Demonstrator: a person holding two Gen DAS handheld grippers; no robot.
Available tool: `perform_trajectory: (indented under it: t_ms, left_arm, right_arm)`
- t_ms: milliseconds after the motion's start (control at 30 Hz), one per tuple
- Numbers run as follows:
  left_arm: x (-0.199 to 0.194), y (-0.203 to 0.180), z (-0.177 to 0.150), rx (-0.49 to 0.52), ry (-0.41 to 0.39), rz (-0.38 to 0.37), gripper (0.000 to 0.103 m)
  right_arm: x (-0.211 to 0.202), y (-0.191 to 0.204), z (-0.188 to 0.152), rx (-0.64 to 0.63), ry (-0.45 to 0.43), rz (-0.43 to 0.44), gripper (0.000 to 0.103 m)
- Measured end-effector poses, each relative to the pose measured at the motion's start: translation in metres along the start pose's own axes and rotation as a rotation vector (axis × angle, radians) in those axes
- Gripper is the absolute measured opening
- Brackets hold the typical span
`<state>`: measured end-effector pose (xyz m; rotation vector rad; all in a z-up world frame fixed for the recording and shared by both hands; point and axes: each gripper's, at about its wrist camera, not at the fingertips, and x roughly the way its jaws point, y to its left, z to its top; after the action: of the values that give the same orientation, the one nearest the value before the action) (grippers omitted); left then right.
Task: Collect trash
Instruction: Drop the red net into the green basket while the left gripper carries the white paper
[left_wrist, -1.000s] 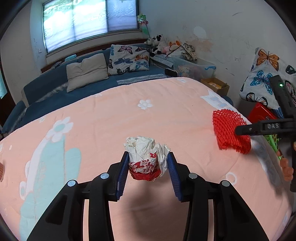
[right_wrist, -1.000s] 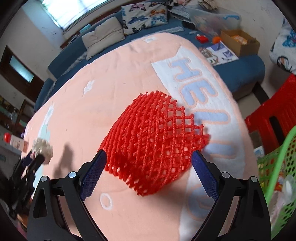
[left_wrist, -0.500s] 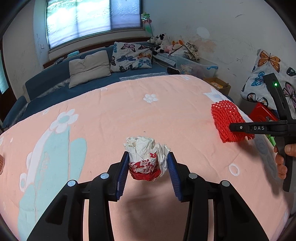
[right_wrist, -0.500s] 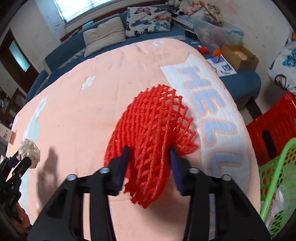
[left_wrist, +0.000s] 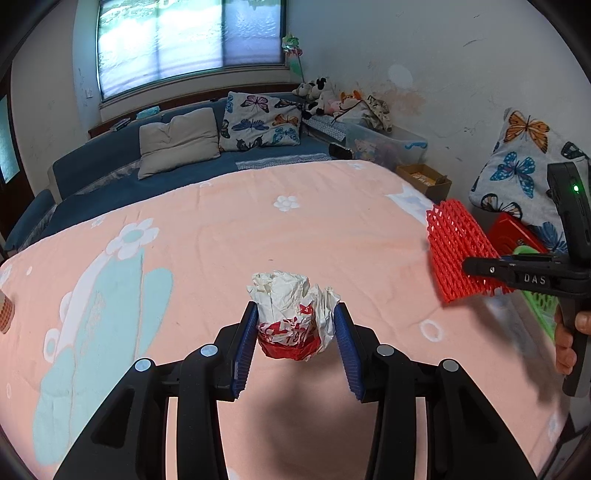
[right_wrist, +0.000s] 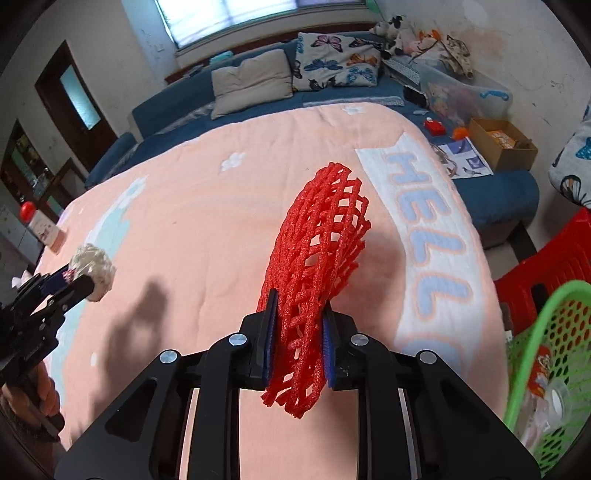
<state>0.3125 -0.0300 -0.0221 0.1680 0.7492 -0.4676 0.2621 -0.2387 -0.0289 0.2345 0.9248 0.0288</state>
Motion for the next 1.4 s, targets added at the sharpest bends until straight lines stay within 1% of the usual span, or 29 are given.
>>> perform_trajectory:
  t_ms: [133, 367, 500, 667, 833, 967, 1033, 1167, 1367, 1400]
  left_arm:
    - [-0.017, -0.020, -0.008, 0.006, -0.012, -0.019, 0.041]
    - [-0.042, -0.061, -0.020, 0.020, -0.033, -0.074, 0.041]
    - [-0.051, -0.085, -0.024, 0.028, -0.044, -0.105, 0.041]
    - [-0.062, -0.122, -0.027, 0.052, -0.057, -0.150, 0.041]
    - [-0.067, -0.157, -0.028, 0.090, -0.059, -0.187, 0.041]
    - [-0.069, -0.185, -0.026, 0.121, -0.063, -0.215, 0.041]
    - [-0.070, -0.199, -0.025, 0.137, -0.066, -0.230, 0.041]
    - [-0.071, -0.223, -0.022, 0.163, -0.066, -0.259, 0.041]
    - [-0.067, -0.250, -0.018, 0.186, -0.055, -0.284, 0.041]
    - [-0.066, -0.252, -0.018, 0.189, -0.053, -0.287, 0.041]
  right_arm:
    - [-0.025, -0.004, -0.014, 0.001, -0.017, 0.023, 0.021]
    - [-0.069, -0.019, -0.043, -0.001, -0.057, 0.033, 0.021]
    - [-0.093, -0.037, -0.061, 0.013, -0.078, 0.029, 0.021]
    - [-0.112, -0.064, -0.080, 0.045, -0.088, 0.008, 0.021]
    - [-0.136, -0.098, -0.100, 0.082, -0.109, -0.039, 0.021]
    - [-0.153, -0.130, -0.110, 0.106, -0.120, -0.106, 0.021]
    - [-0.158, -0.145, -0.115, 0.121, -0.121, -0.135, 0.024]
    - [-0.165, -0.176, -0.120, 0.153, -0.118, -0.187, 0.024]
    - [-0.165, -0.206, -0.124, 0.198, -0.115, -0.230, 0.024]
    - [-0.164, -0.212, -0.125, 0.211, -0.115, -0.235, 0.026]
